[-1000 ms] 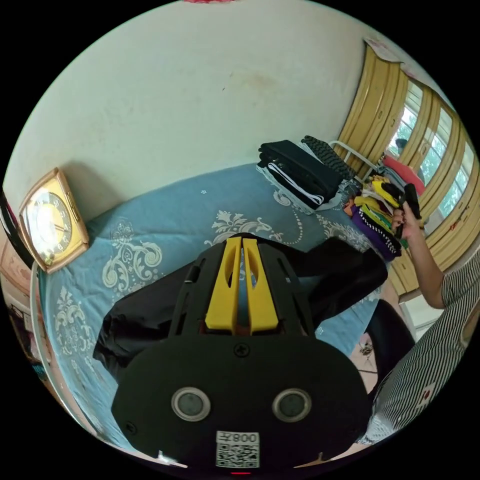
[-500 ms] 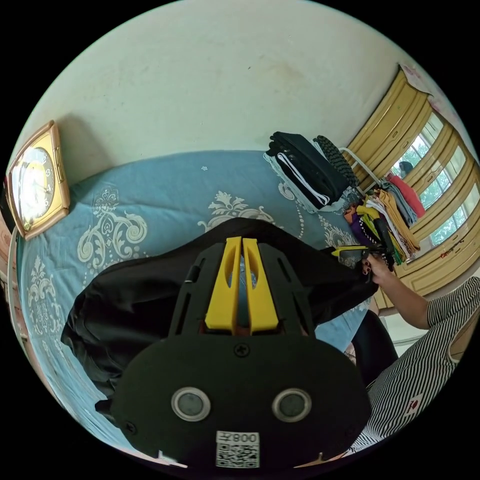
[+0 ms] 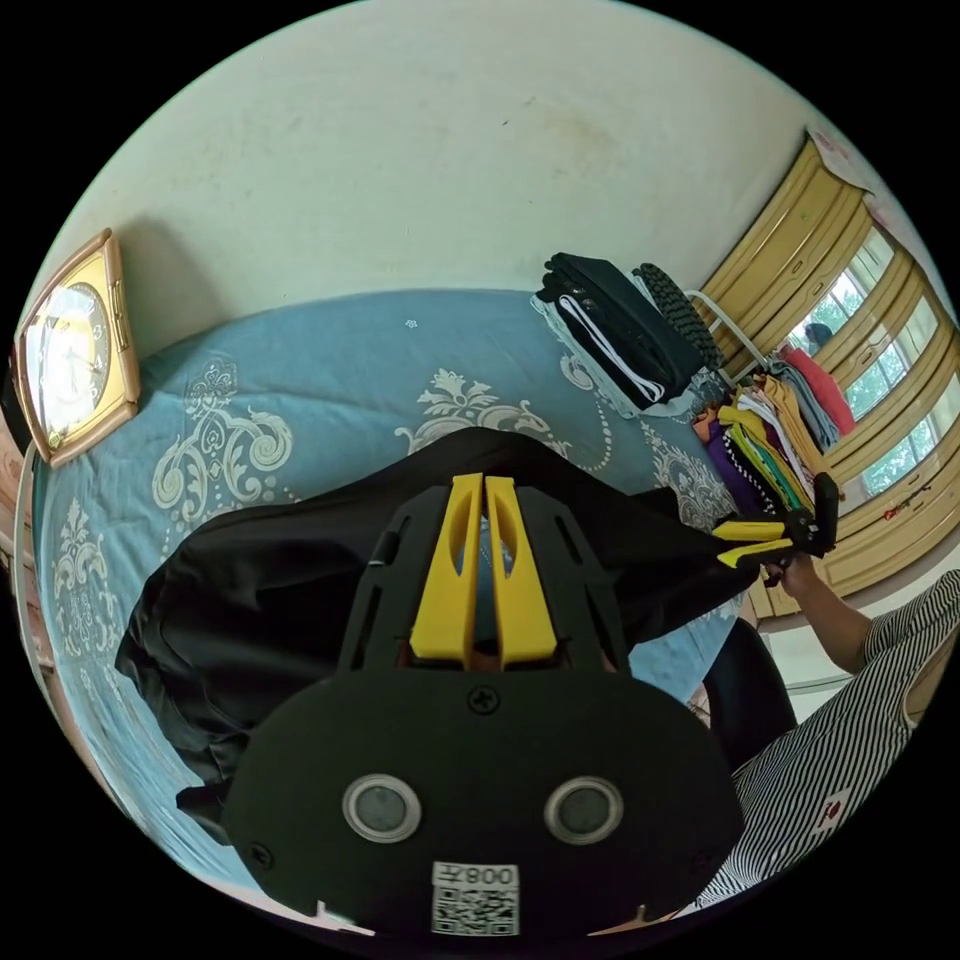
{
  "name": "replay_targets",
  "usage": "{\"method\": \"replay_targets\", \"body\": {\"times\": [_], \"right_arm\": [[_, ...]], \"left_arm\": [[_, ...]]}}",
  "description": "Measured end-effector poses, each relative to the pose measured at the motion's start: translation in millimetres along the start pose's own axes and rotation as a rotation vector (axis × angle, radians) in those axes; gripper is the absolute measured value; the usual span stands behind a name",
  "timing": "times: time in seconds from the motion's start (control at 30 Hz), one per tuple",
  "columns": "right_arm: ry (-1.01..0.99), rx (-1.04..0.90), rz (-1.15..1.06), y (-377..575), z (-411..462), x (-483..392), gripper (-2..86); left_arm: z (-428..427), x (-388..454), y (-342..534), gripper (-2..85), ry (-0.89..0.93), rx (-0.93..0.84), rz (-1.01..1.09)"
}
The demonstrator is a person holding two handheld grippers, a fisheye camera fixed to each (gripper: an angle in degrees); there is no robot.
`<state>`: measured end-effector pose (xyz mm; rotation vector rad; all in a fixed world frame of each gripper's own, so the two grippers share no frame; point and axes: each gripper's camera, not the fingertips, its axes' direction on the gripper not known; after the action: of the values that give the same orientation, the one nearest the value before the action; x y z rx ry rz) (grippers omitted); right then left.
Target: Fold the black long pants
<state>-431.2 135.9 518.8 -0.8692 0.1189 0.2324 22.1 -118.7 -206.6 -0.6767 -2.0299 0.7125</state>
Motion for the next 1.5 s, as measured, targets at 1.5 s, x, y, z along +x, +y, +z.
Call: {"method": "replay_targets", "body": {"times": [1.5], "right_arm": [[0.002,-0.281,-0.551,-209,46,-335,10.4]], "left_arm": [[-147,-92,243,12.2,-0.239,-0.265,-0.213]]}}
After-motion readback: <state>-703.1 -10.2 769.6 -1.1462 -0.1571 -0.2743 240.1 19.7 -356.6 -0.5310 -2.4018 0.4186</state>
